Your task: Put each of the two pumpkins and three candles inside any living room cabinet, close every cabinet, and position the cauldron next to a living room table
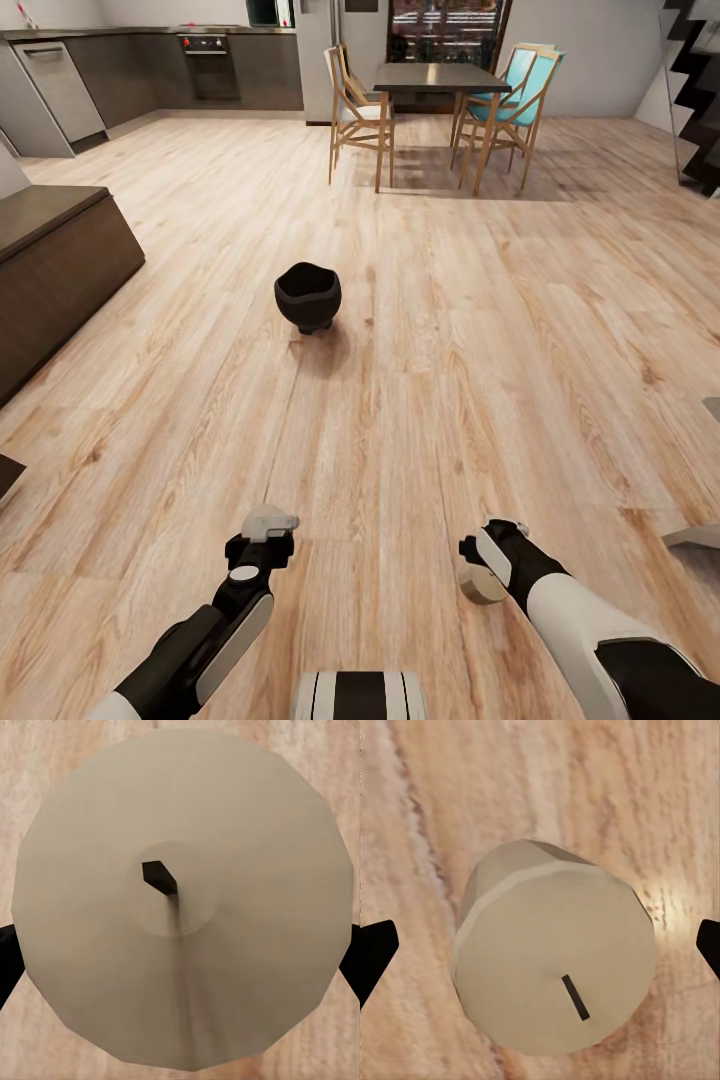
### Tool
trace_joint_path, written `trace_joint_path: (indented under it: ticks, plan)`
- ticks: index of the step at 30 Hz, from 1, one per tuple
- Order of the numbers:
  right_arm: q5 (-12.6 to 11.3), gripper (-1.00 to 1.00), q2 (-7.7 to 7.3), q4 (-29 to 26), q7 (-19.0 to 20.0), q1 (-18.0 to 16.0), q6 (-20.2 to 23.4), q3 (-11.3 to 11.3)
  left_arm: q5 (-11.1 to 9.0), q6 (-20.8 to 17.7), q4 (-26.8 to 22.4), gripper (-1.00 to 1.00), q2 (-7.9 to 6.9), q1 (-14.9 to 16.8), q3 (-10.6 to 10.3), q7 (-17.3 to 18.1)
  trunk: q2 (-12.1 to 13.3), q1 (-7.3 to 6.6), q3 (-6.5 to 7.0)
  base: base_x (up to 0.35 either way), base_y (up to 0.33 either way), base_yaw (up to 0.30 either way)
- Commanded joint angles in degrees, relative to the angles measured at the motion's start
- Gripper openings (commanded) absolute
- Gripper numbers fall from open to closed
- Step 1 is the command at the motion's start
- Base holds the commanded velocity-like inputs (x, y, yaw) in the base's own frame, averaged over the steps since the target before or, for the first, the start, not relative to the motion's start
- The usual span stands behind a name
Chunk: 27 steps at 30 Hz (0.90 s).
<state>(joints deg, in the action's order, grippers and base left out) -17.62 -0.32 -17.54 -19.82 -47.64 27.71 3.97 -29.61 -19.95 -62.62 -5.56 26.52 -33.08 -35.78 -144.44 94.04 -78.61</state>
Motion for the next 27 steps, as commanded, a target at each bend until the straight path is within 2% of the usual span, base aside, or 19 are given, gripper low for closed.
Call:
trace_joint_path:
  ticks: [1, 4, 14, 27]
  plan:
    - [-0.6, 1.0, -0.03, -0.1, -0.4, 0.0, -0.1, 0.4, -0.4, -0.1, -0.1, -1.0, -0.07, 0.1, -0.2, -0.5, 0.0, -0.01, -0.04, 0.0, 0.0, 0.0]
    - [-0.6, 1.0, -0.09, 1.6, 0.1, 0.0, -2.3, 0.4, -0.4, 0.0, -0.2, -1.0, -0.07, 0.0, -0.2, -0.4, 0.0, 0.02, -0.26, 0.0, 0.0, 0.0]
    - [-0.6, 1.0, -0.12, 2.8, 0.3, -0.1, -3.2, 1.2, -0.4, -0.1, -0.1, -1.0, -0.07, 0.0, -0.2, -0.4, -0.2, 0.27, -2.48, 0.0, 0.0, 0.0]
    - [-0.6, 1.0, -0.15, 2.9, 0.3, 0.0, -3.3, 1.2, -0.4, 0.0, -0.3, -1.0, -0.15, 0.0, -0.3, -0.4, -0.2, 0.27, -2.48, 0.0, 0.0, 0.0]
